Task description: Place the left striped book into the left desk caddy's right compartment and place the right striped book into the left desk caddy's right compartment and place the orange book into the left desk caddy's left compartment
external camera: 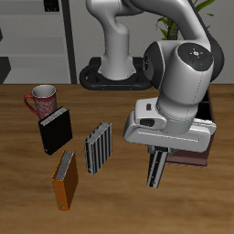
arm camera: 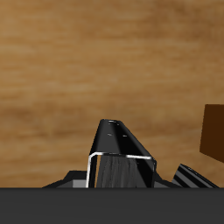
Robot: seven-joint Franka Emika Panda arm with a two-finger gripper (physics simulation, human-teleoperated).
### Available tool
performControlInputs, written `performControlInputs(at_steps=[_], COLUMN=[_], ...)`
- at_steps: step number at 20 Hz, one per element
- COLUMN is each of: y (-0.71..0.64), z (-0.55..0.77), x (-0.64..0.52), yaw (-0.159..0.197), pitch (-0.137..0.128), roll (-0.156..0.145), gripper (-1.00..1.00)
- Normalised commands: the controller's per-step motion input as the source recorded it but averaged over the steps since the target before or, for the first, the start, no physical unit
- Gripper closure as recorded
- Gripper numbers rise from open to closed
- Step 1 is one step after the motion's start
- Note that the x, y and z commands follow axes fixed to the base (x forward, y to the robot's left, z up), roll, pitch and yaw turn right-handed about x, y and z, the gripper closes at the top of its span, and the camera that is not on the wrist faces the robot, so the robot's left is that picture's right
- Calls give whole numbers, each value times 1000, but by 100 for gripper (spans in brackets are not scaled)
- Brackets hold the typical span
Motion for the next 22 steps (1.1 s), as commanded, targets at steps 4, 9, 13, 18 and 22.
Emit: performControlInputs(at_steps=[4, 9, 13, 18, 22], y=[-40, -39, 68, 36, 184], z=[877, 680, 566, 390, 246], x=[-474, -423, -571, -558, -597], yaw=[-8, -22, 14, 15, 28], pitch=[-44, -45, -32, -53, -33], roll=[-31, -37, -1, -18, 11], gripper=[100, 100, 100, 100, 100])
